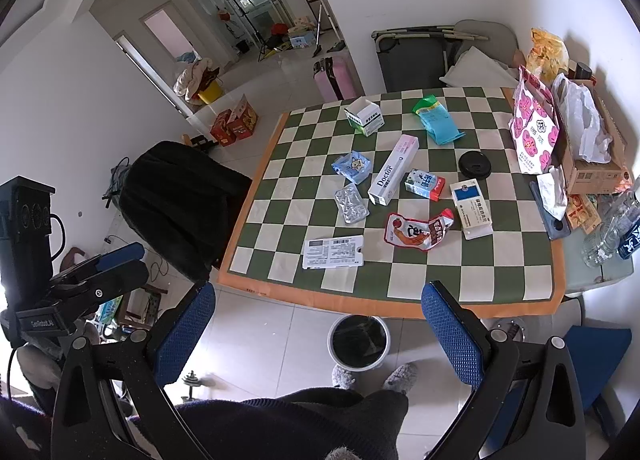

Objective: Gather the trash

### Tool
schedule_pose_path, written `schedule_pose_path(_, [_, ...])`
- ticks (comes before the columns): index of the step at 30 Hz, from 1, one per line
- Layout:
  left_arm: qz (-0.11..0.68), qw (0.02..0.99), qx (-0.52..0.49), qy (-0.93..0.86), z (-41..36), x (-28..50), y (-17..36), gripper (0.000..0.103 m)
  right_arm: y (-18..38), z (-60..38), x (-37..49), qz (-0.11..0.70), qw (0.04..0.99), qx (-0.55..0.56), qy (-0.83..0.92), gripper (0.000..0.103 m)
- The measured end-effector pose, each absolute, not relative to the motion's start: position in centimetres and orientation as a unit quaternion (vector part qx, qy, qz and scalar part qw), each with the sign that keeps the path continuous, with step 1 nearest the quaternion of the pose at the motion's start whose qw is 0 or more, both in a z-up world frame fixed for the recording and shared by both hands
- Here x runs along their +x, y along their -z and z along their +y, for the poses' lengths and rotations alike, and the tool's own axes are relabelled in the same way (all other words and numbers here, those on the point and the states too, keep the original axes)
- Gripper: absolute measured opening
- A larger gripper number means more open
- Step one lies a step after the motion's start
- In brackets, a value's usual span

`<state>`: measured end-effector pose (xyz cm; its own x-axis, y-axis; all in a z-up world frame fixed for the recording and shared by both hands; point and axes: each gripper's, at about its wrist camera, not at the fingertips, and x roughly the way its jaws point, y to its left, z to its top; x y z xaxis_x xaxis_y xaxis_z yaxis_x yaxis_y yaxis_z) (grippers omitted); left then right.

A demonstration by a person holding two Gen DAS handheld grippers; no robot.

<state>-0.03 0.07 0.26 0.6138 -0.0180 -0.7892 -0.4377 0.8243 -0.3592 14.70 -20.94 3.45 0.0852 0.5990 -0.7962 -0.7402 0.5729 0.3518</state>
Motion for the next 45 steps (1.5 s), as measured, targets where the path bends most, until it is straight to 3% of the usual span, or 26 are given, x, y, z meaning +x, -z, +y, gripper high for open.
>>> schedule_pose_path(35, [0.43,0.855,-0.265,-0.117,-0.8,1.3,-1.1,0.103,-3.9,-19.5,14.4,0.501,0.732,-0.064,-0.457,0.103])
schedule_pose_path(45, [0.467,0.836,-0.118,-0.263,3.6,6.5,5.4,0.103,-0.3,-17.6,16.5,0.507,0.791,-0.062,-0.336,0.103])
